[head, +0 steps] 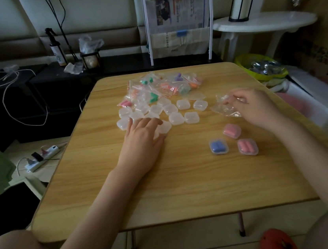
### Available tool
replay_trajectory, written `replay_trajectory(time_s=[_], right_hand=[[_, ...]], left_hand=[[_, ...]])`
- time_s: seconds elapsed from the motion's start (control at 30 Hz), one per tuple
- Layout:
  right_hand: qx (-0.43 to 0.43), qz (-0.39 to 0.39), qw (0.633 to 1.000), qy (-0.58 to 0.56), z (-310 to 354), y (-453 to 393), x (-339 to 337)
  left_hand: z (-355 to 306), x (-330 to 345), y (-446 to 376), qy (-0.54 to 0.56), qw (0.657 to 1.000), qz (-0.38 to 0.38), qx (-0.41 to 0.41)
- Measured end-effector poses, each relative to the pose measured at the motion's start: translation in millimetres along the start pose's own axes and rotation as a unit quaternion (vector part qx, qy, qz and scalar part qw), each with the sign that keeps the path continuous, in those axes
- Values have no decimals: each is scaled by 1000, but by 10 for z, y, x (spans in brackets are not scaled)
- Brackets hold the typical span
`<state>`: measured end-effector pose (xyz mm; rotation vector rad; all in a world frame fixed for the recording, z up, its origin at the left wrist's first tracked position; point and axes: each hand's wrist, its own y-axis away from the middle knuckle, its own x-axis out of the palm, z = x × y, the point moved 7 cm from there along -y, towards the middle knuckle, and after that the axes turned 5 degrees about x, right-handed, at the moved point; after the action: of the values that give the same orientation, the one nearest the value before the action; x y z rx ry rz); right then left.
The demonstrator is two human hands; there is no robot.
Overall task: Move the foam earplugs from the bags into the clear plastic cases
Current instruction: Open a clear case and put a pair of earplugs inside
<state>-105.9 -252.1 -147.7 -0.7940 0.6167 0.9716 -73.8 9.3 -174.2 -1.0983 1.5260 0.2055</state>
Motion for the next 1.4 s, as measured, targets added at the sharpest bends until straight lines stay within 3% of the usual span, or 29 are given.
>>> replay_trajectory(time_s=[0.3, 0.5, 0.63, 0.77, 0.87, 1.03, 1.2, 1.3, 1.4], right_hand=[[-41, 49, 985, 160, 562, -578, 481], [-82, 26, 982, 167, 727, -871, 785], [-51, -7, 972, 229, 673, -989, 859], [-31, -60, 995, 73, 633, -1007, 748], [-7, -104, 992, -73, 633, -964, 540], [95, -35, 952, -288, 582, -745, 459], [181, 106, 832, -514, 759, -360, 502], [177, 227, 776, -561, 959, -35, 571], [174, 276, 778, -537, 982, 240, 621]], left_hand=[[-51, -7, -5, 4, 1000, -16, 0], [-122, 47, -3, 12, 1000, -13, 9], [-97, 49, -25, 30, 1000, -9, -2], [-114, 35, -30, 59, 998, -14, -4], [-114, 8, -33, 82, 996, -27, -20], [-113, -92, -19, 170, 979, -68, -83], [0, -141, -15, 316, 930, -110, -151], [82, -79, -13, 468, 852, -100, -212], [51, -90, -28, 604, 755, -108, -231]])
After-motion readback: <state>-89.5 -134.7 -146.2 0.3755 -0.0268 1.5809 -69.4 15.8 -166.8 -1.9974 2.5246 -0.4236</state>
